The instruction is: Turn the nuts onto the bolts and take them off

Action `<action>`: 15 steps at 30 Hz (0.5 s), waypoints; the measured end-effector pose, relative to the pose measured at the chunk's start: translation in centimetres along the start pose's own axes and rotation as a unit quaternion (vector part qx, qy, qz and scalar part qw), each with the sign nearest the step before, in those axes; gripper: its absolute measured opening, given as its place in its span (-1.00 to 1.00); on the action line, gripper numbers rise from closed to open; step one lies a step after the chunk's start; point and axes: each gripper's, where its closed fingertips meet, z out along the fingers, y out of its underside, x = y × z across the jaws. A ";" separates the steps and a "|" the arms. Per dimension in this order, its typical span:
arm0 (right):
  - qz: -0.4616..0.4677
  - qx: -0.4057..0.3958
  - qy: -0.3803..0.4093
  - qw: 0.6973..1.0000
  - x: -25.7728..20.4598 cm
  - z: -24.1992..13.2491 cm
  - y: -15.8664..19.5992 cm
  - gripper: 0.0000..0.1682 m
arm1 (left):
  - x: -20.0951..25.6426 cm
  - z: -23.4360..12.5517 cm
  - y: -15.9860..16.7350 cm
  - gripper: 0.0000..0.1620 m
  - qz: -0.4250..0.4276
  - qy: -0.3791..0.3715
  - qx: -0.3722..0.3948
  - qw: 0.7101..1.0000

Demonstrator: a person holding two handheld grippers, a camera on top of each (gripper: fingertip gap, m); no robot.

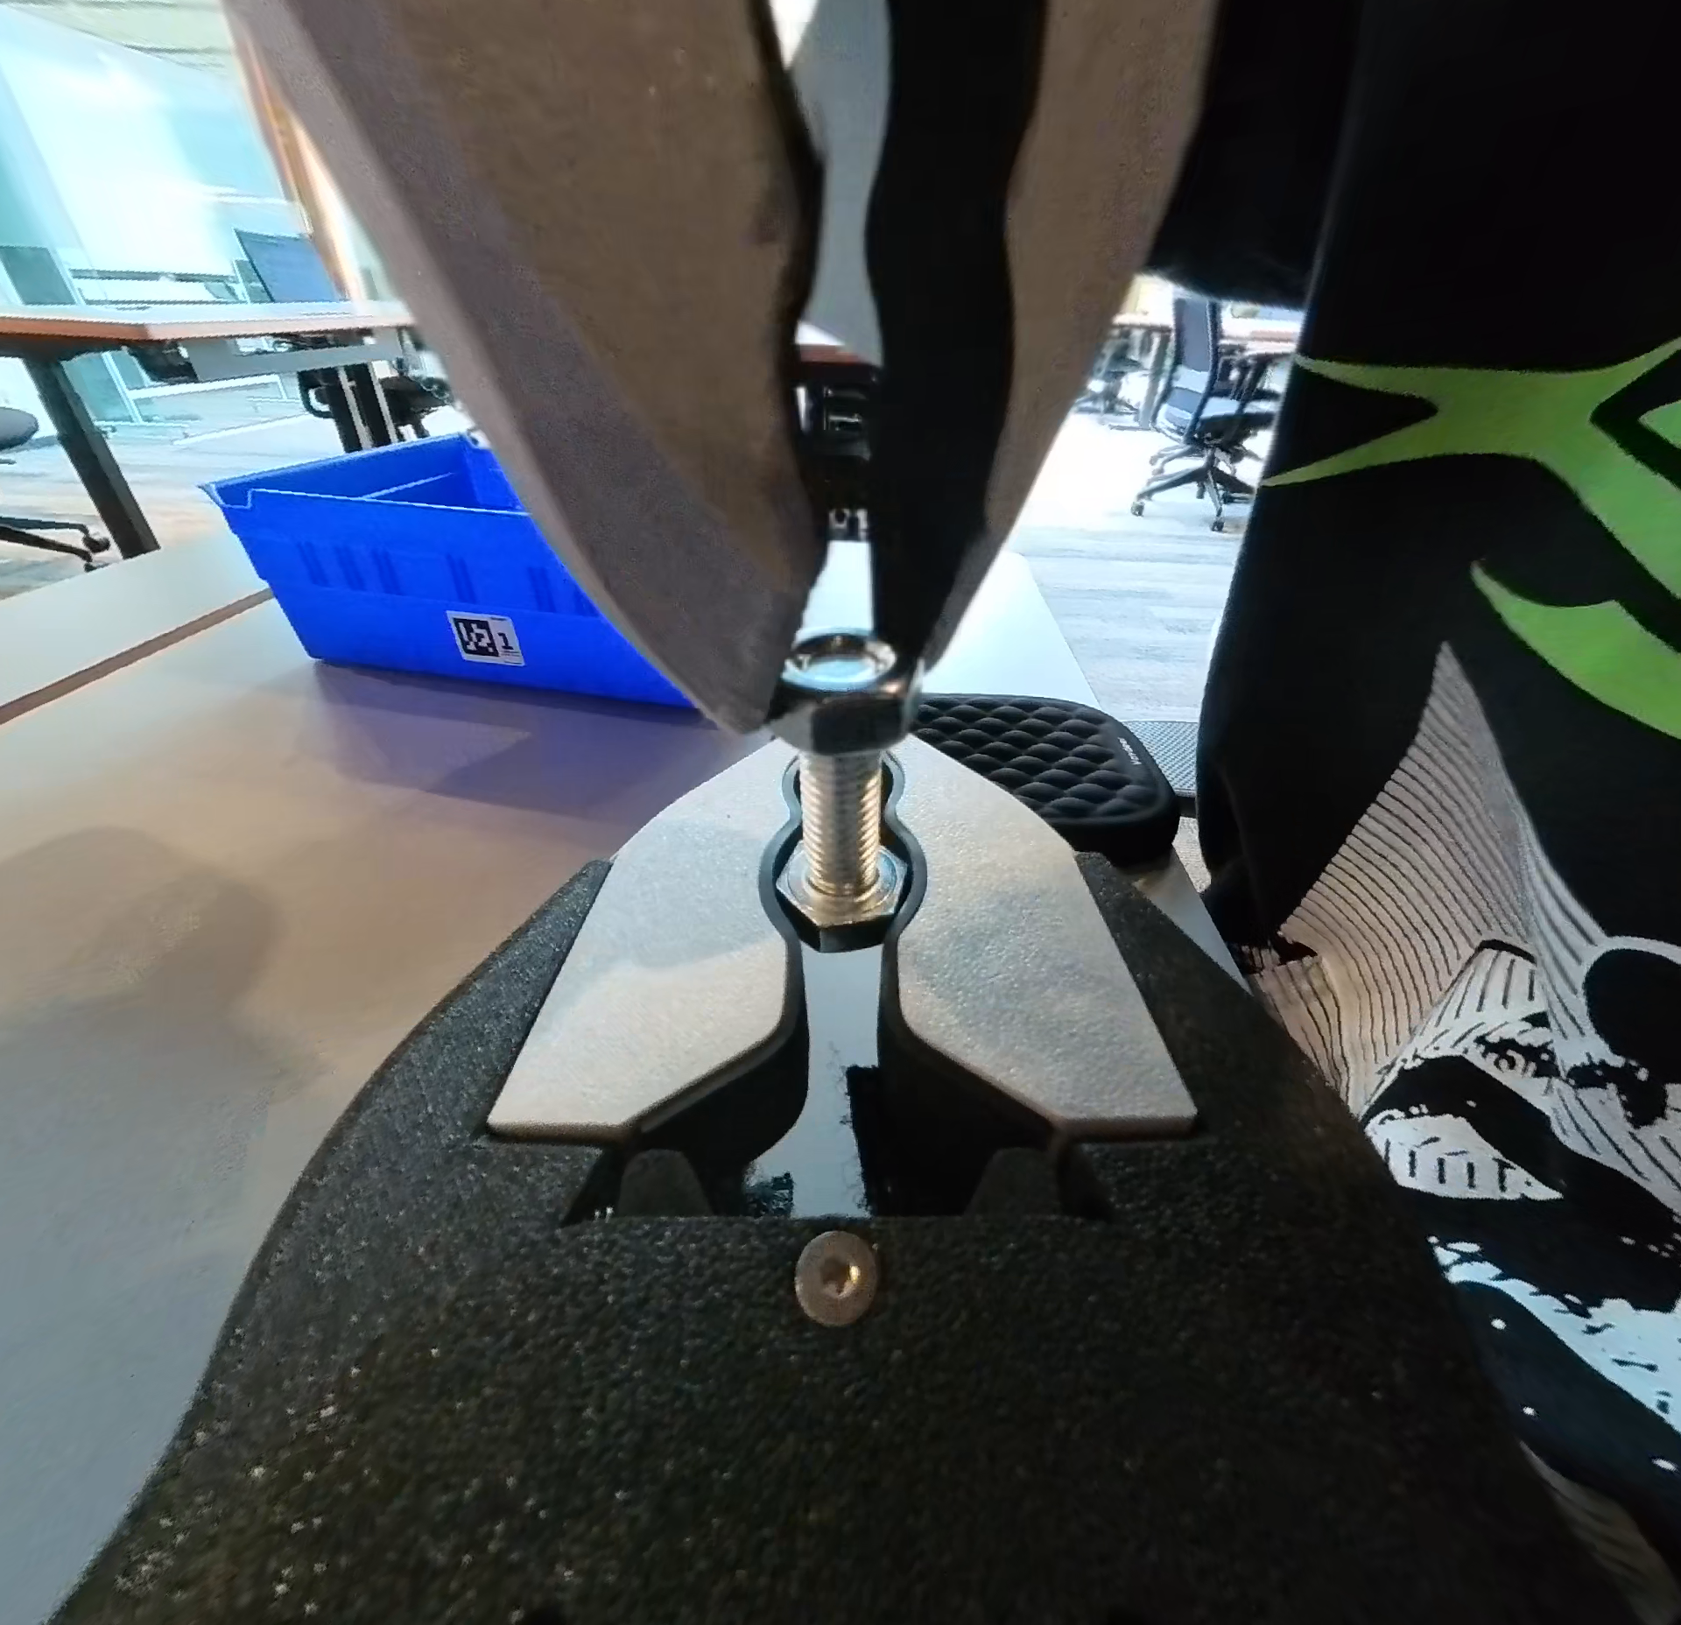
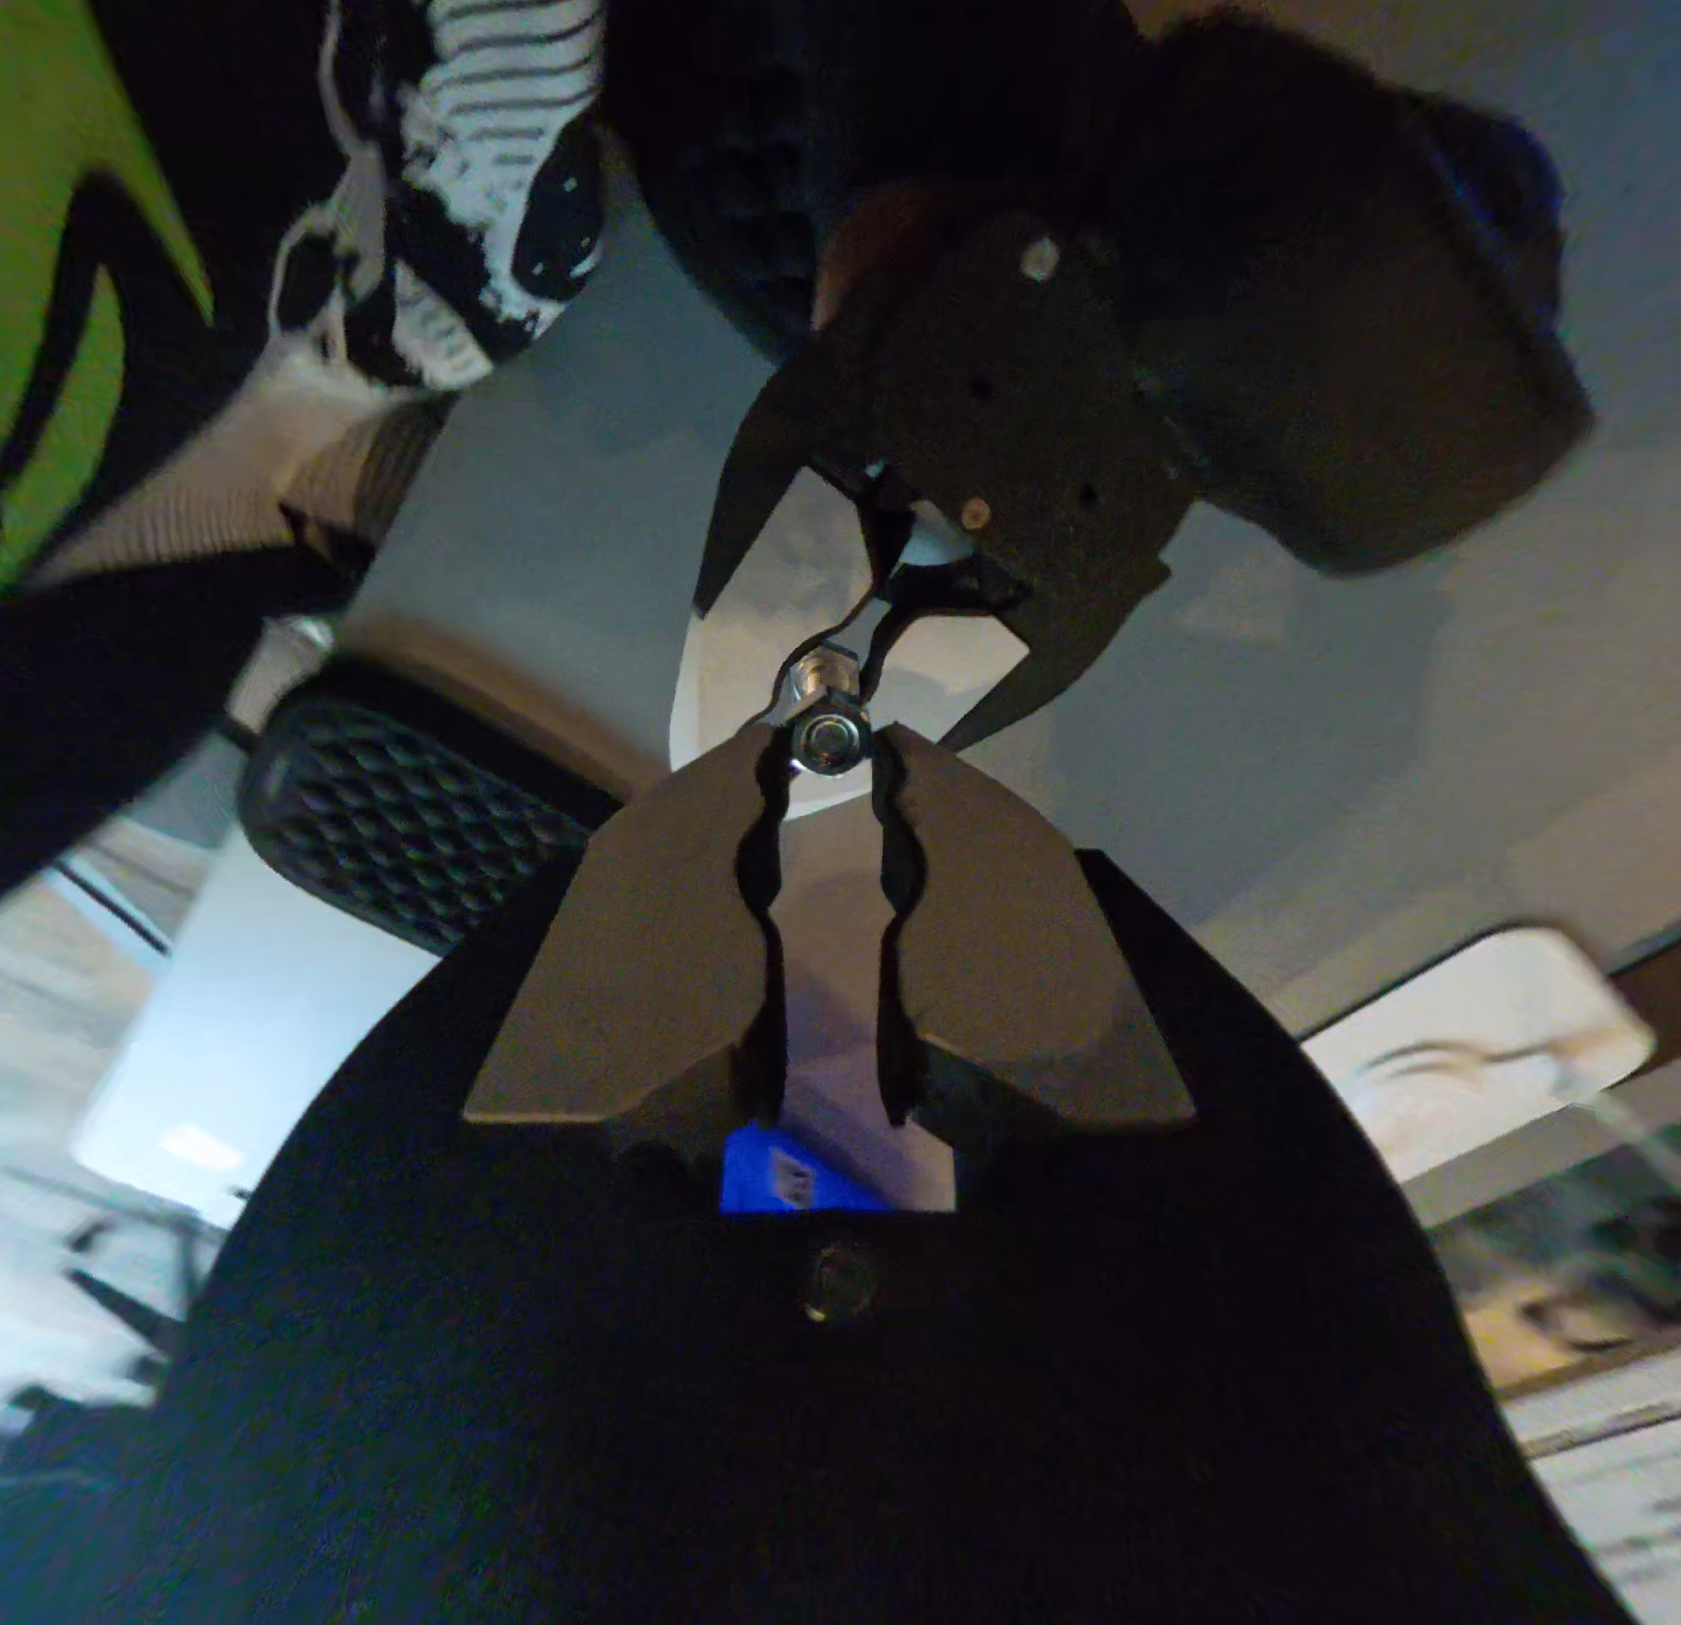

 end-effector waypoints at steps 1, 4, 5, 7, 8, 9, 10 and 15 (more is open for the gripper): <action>0.042 0.003 0.003 0.999 0.0 0.0 0.0 -0.80 | 0.0 0.0 0.0 -0.86 0.001 0.000 -0.001 1.000; 0.177 0.014 0.013 0.984 -0.2 0.1 0.1 -0.80 | 0.1 0.1 0.2 -0.86 0.002 -0.001 -0.005 1.000; 0.226 0.020 0.014 0.974 -0.2 0.1 0.1 -0.80 | 0.1 0.1 0.2 -0.86 0.002 0.000 -0.006 1.000; 0.296 0.029 0.016 0.955 -0.5 0.1 0.3 -0.80 | 0.2 0.2 0.2 -0.86 0.004 0.001 -0.008 1.000; 0.315 0.032 0.017 0.948 -0.6 0.1 0.3 -0.80 | 0.2 0.2 0.3 -0.86 0.006 0.001 -0.010 1.000; 0.326 0.036 0.019 0.944 -0.6 0.1 0.3 -0.80 | 0.3 0.3 0.3 -0.86 0.008 0.001 -0.011 1.000; 0.331 0.041 0.022 0.942 -0.6 0.1 0.3 -0.80 | 0.3 0.3 0.3 -0.86 0.008 0.002 -0.011 1.000; 0.272 0.069 0.033 0.959 -0.1 -0.5 -0.6 -0.65 | 0.4 0.2 0.1 -0.86 0.007 0.006 -0.006 1.000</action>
